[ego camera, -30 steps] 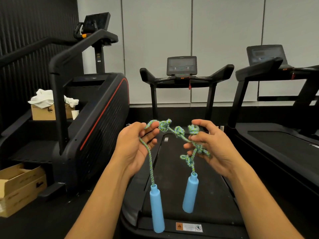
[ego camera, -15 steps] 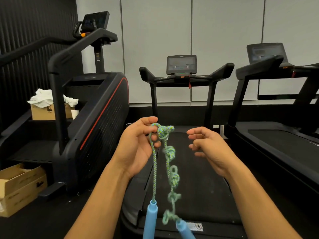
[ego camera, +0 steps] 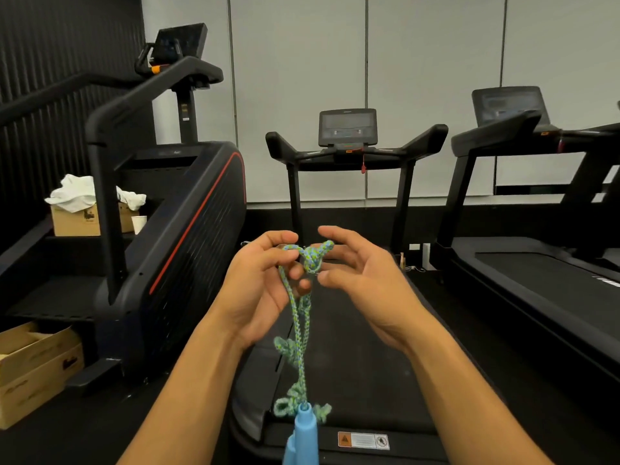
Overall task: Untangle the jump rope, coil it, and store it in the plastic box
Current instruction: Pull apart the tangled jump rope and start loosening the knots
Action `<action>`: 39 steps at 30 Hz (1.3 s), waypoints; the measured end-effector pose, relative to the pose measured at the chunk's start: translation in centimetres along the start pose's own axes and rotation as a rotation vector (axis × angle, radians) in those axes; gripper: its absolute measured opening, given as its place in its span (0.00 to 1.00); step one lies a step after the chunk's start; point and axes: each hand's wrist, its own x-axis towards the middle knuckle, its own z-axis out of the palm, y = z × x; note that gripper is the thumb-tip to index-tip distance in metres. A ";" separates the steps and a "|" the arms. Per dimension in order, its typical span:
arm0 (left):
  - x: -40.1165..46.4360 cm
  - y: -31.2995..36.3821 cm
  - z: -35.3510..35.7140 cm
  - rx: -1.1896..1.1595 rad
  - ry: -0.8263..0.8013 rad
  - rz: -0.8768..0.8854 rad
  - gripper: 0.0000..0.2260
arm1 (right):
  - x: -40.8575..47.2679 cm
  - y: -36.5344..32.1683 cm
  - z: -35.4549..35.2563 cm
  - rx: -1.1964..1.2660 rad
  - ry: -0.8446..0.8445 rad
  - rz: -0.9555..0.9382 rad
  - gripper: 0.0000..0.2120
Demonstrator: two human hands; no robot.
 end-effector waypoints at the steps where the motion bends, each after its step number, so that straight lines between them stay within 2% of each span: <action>1: 0.0 0.0 0.0 0.023 -0.009 0.005 0.11 | -0.1 0.0 0.4 -0.002 -0.027 -0.006 0.29; 8: -0.2 0.2 -0.3 0.092 -0.020 0.024 0.07 | -0.5 -0.8 1.3 -0.083 -0.001 -0.098 0.17; 12: -0.3 0.2 -0.6 0.136 0.006 0.017 0.06 | -0.6 -1.0 0.9 -0.082 -0.015 -0.082 0.15; 15: -0.4 0.3 -0.8 0.285 0.034 0.021 0.07 | -0.4 -1.1 0.6 -0.081 0.004 -0.066 0.16; 17: -0.5 0.3 -0.9 0.381 0.049 0.029 0.07 | -0.3 -1.1 0.6 -0.016 0.017 -0.040 0.18; 21: -1.0 0.6 -0.8 0.415 0.014 0.036 0.05 | 0.0 -1.1 0.8 0.129 0.036 -0.015 0.19; 27: -1.0 1.0 -0.8 0.609 0.022 0.202 0.08 | 0.1 -1.1 1.0 0.260 -0.009 0.025 0.14; 34: -1.0 1.2 -0.9 0.578 0.035 0.226 0.07 | 0.3 -1.4 0.7 0.474 -0.099 0.149 0.13; 39: -1.1 1.2 -1.0 0.514 -0.015 0.165 0.09 | 0.5 -1.0 1.1 0.521 -0.077 0.188 0.13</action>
